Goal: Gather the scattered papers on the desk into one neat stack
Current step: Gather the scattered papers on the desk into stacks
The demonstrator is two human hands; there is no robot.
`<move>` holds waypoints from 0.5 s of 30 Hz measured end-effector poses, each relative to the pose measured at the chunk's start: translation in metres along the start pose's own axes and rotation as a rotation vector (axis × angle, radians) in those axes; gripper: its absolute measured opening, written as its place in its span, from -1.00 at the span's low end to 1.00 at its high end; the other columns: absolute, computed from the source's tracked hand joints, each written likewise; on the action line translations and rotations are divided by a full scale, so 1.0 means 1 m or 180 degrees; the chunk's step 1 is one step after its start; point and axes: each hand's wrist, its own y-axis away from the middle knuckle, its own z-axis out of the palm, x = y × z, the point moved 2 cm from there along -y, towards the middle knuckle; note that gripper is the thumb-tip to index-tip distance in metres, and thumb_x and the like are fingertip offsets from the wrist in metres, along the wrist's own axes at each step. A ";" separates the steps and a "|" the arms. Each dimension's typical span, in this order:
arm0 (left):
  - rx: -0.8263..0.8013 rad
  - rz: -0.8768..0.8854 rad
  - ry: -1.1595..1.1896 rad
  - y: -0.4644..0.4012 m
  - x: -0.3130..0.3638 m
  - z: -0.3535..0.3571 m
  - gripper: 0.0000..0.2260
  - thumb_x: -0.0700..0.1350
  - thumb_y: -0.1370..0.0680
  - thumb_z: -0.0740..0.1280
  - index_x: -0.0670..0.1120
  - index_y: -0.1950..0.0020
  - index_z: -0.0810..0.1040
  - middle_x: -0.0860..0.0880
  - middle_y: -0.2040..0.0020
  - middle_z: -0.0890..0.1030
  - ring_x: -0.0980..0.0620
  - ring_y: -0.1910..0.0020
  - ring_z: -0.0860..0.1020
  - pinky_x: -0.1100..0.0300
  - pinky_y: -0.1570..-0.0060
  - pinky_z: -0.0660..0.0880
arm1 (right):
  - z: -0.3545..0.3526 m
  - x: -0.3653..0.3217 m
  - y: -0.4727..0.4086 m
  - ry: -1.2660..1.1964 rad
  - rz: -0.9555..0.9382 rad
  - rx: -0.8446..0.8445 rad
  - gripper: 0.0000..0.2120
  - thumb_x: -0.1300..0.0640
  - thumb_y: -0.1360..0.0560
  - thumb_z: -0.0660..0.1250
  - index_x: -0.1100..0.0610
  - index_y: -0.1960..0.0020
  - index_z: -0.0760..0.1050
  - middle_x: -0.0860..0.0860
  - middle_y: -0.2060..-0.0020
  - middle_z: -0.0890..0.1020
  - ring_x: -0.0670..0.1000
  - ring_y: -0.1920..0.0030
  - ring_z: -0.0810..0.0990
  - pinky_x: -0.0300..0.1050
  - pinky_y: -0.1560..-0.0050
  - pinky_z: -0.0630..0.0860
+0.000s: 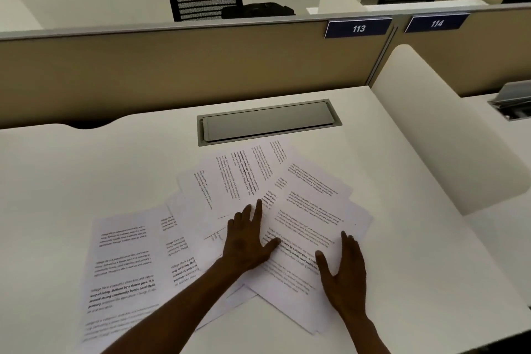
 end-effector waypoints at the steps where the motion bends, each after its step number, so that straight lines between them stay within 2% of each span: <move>1: 0.0067 0.0013 -0.0079 0.006 0.004 0.004 -0.06 0.46 -0.43 0.15 0.04 -0.62 -0.17 -0.10 -0.59 0.16 -0.11 -0.50 0.19 -0.05 -0.47 0.12 | 0.002 -0.001 0.000 0.0098 0.0009 -0.0031 -0.17 -0.25 -0.46 0.30 0.04 -0.59 0.07 0.08 -0.57 0.17 0.08 -0.57 0.12 0.01 -0.52 0.07; 5: 0.0394 0.0146 -0.0200 0.026 0.026 0.016 -0.09 0.44 -0.43 0.12 -0.06 -0.62 0.05 -0.09 -0.36 0.42 -0.06 -0.29 0.35 0.03 -0.28 0.26 | 0.008 -0.002 0.004 0.0398 -0.0092 -0.0124 -0.14 -0.11 -0.48 0.39 0.09 -0.60 0.00 0.15 -0.59 0.07 0.14 -0.58 0.05 0.10 -0.55 0.05; 7: 0.0536 0.0149 -0.0060 0.035 0.035 0.021 -0.12 0.42 -0.44 0.15 -0.09 -0.60 0.13 -0.11 -0.30 0.46 -0.09 -0.27 0.39 0.02 -0.27 0.31 | 0.008 -0.001 0.005 0.0338 -0.0054 -0.0016 -0.15 -0.05 -0.49 0.40 0.09 -0.60 0.00 0.17 -0.58 0.08 0.17 -0.58 0.04 0.12 -0.54 0.06; 9: 0.0390 0.0001 0.0195 0.041 0.038 0.026 -0.12 0.40 -0.45 0.17 -0.05 -0.62 0.04 -0.15 -0.42 0.35 -0.11 -0.41 0.29 0.00 -0.41 0.21 | 0.007 0.003 0.009 0.0338 0.0192 0.0276 -0.16 -0.04 -0.46 0.44 0.10 -0.59 0.09 0.22 -0.56 0.14 0.21 -0.57 0.06 0.18 -0.51 0.12; 12: 0.0117 -0.0220 0.0454 0.047 0.041 0.033 -0.09 0.39 -0.46 0.19 0.04 -0.62 -0.17 -0.12 -0.61 0.02 -0.12 -0.58 0.01 0.01 -0.53 -0.01 | 0.006 0.011 0.018 0.0591 0.0346 0.0423 -0.16 -0.14 -0.44 0.42 0.15 -0.56 0.15 0.26 -0.53 0.20 0.26 -0.55 0.08 0.21 -0.50 0.16; 13: 0.0077 -0.0252 0.0424 0.049 0.043 0.034 -0.09 0.39 -0.46 0.19 0.05 -0.62 -0.19 -0.11 -0.63 -0.02 -0.12 -0.59 -0.02 -0.01 -0.54 -0.05 | 0.006 0.014 0.021 0.0652 0.0314 0.0354 -0.18 -0.16 -0.46 0.38 0.15 -0.57 0.13 0.25 -0.54 0.18 0.24 -0.56 0.07 0.19 -0.51 0.14; 15: 0.0039 -0.0243 0.0297 0.051 0.051 0.035 -0.10 0.38 -0.45 0.18 0.04 -0.62 -0.16 -0.11 -0.62 0.04 -0.14 -0.58 0.04 -0.06 -0.52 -0.01 | 0.006 0.017 0.023 0.0654 0.0268 0.0282 -0.22 -0.12 -0.51 0.33 0.14 -0.58 0.10 0.24 -0.55 0.16 0.23 -0.57 0.06 0.17 -0.52 0.11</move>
